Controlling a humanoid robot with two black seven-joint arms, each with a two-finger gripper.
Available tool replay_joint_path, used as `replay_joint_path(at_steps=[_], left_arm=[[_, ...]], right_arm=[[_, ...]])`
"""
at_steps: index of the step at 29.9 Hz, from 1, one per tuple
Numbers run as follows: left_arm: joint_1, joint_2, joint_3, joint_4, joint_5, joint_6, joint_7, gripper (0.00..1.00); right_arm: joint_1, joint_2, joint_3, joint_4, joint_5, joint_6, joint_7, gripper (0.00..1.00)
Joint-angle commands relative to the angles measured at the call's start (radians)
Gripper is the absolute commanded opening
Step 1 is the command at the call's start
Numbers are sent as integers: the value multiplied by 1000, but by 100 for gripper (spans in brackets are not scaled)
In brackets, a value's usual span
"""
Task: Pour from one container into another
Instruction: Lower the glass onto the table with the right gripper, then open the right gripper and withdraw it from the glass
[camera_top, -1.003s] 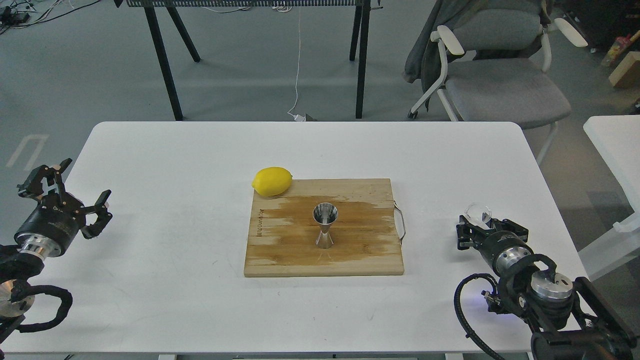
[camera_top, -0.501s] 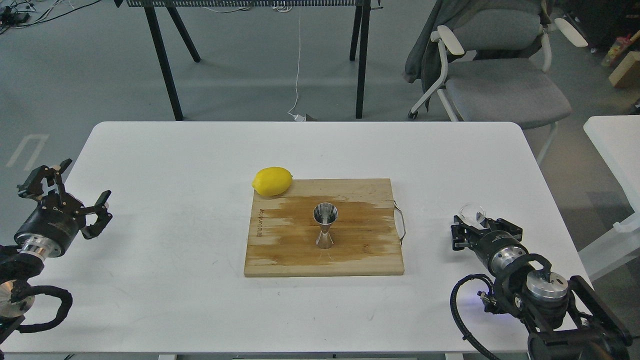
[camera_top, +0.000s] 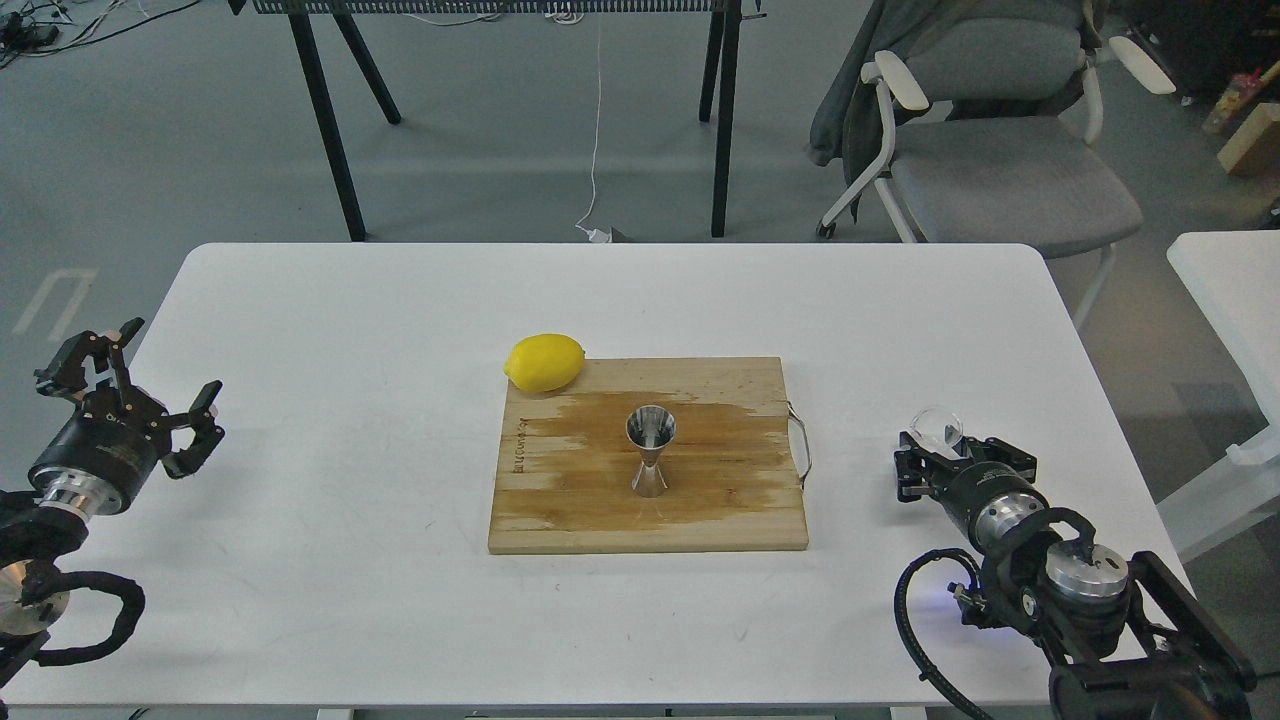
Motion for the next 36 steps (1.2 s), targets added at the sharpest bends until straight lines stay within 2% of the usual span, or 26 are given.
replay_joint_path(at_steps=[1, 15, 24, 27, 33, 36], left_arm=[[0, 0, 0, 0, -2, 0, 0, 99], [0, 0, 0, 0, 0, 0, 0, 99], [0, 0, 0, 14, -2, 0, 0, 99], [0, 0, 0, 14, -2, 0, 0, 99], [0, 2, 2, 27, -2, 0, 0, 99], [0, 0, 5, 43, -2, 0, 0, 99]], right_arm=[[1, 0, 1, 2, 0, 0, 0, 98], [-1, 0, -1, 9, 3, 0, -3, 98], [-13, -9, 13, 94, 8, -12, -5, 98], [-14, -15, 18, 126, 8, -53, -5, 98], [-42, -83, 19, 233, 8, -81, -9, 98], [-42, -147, 13, 301, 6, -65, -40, 99]])
